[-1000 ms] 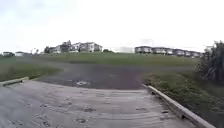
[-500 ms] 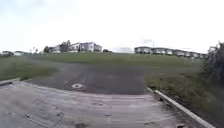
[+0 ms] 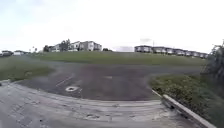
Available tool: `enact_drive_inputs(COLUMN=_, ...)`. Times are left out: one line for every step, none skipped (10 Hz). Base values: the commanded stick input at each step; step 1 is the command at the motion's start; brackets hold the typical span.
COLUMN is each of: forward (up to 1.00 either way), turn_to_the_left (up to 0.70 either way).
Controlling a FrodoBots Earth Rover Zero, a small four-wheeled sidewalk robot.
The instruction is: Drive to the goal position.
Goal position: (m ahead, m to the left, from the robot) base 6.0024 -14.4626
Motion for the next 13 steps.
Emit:
enact_drive_inputs(forward=0.7, turn_to_the_left=0.0)
enact_drive_inputs(forward=0.7, turn_to_the_left=0.0)
enact_drive_inputs(forward=0.7, turn_to_the_left=0.0)
enact_drive_inputs(forward=0.7, turn_to_the_left=0.0)
enact_drive_inputs(forward=0.7, turn_to_the_left=0.0)
enact_drive_inputs(forward=0.7, turn_to_the_left=0.0)
enact_drive_inputs(forward=0.7, turn_to_the_left=0.0)
enact_drive_inputs(forward=0.7, turn_to_the_left=0.0)
enact_drive_inputs(forward=0.7, turn_to_the_left=0.0)
enact_drive_inputs(forward=0.7, turn_to_the_left=0.0)
enact_drive_inputs(forward=0.7, turn_to_the_left=0.0)
enact_drive_inputs(forward=0.7, turn_to_the_left=0.0)
enact_drive_inputs(forward=0.7, turn_to_the_left=0.0)
